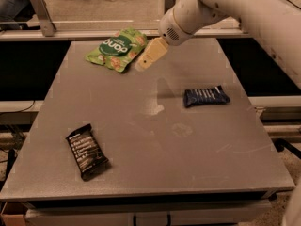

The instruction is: Move green rice chip bag near rxbar chocolate

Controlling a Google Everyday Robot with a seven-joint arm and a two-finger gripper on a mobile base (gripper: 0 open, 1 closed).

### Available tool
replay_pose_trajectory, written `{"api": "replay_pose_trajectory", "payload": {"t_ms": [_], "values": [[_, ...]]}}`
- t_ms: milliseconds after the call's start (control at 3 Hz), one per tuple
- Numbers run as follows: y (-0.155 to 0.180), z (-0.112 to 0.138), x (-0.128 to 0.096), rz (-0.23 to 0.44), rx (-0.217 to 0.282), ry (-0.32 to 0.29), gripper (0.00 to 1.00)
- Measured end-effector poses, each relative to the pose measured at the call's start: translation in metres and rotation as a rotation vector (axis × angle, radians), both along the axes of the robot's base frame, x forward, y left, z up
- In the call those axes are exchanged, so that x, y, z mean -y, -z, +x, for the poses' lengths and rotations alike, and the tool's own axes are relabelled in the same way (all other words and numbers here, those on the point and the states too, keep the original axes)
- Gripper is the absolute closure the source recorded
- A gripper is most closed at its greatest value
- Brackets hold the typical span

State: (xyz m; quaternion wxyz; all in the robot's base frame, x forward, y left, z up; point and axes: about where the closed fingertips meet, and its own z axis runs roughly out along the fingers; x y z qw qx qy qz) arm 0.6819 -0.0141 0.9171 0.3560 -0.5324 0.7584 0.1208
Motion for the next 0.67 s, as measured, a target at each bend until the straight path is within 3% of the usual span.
{"api": "replay_pose_trajectory", "payload": {"t_ms": [333,667], "values": [[0.017,0.043,-0.037,0.082,0.009,0.056,0.00],[0.028,0.079,-0.057,0.121,0.039,0.119,0.00]]}}
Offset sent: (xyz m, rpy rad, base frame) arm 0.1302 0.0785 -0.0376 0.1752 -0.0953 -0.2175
